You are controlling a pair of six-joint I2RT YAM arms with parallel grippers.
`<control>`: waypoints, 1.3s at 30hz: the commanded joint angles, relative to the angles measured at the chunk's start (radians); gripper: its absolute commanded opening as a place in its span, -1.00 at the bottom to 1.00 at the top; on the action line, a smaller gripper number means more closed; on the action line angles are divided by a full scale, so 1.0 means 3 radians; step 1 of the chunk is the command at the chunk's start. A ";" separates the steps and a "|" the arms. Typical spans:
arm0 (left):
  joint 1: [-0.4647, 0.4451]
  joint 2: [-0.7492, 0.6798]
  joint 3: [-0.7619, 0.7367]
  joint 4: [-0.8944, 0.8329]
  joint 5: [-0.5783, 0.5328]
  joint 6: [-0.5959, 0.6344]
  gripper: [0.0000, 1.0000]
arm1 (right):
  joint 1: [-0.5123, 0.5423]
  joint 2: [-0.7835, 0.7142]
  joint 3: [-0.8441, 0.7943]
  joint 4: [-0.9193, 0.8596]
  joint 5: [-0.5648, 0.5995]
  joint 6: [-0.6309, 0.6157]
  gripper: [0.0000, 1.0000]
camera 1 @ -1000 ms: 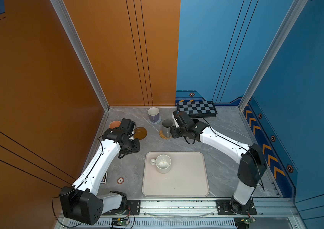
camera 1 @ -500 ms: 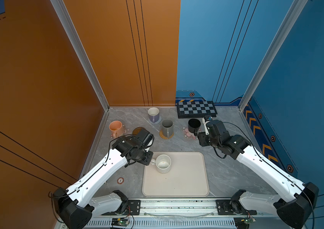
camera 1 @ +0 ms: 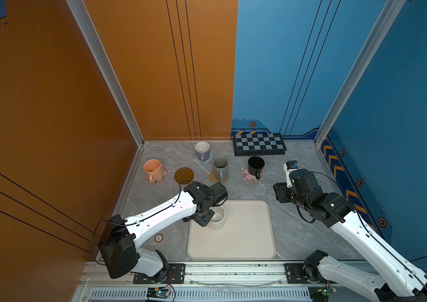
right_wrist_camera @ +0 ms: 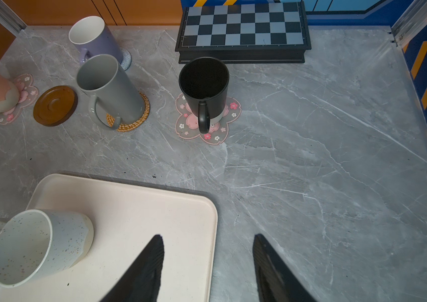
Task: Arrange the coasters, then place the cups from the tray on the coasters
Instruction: 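Lower the left gripper onto the white speckled mug while the right gripper withdraws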
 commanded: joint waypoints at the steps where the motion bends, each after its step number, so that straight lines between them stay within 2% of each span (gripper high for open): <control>1: -0.0035 0.0173 0.0064 -0.0110 -0.0322 0.0202 -0.03 | -0.0039 -0.0098 -0.0083 -0.0134 -0.0078 0.0040 0.15; 4: 0.0175 0.0267 0.0113 -0.0093 -0.0207 0.0191 -0.04 | -0.0059 -0.0120 -0.0104 -0.0132 -0.0144 0.0046 0.15; 8: 0.0291 0.0297 0.0154 -0.0083 -0.0279 0.0232 -0.04 | -0.0070 -0.0125 -0.0115 -0.0123 -0.0188 0.0040 0.15; 12: 0.0400 0.0269 0.0160 -0.0031 -0.0157 0.0511 -0.04 | -0.0079 -0.0106 -0.0135 -0.0103 -0.0235 0.0038 0.15; 15: 0.0573 0.0161 0.0152 -0.0036 0.0086 0.0644 -0.06 | -0.0077 -0.0100 -0.0135 -0.0102 -0.0284 0.0063 0.15; 19: 0.0990 -0.0070 0.0170 0.0080 0.0324 0.0530 -0.09 | -0.0079 -0.0128 -0.0164 -0.0085 -0.0300 0.0114 0.16; 22: 0.1155 -0.0102 0.0232 0.0239 0.0302 0.0396 -0.10 | -0.0075 -0.0117 -0.0176 -0.0050 -0.0333 0.0161 0.15; 32: 0.1037 0.0489 0.0289 0.0560 0.0366 0.0030 -0.14 | -0.0050 -0.0085 -0.0155 -0.0006 -0.0383 0.0265 0.15; 39: 0.0916 0.0381 0.0069 0.0609 0.0476 -0.0256 -0.14 | -0.0034 -0.0090 -0.0155 -0.0004 -0.0416 0.0255 0.15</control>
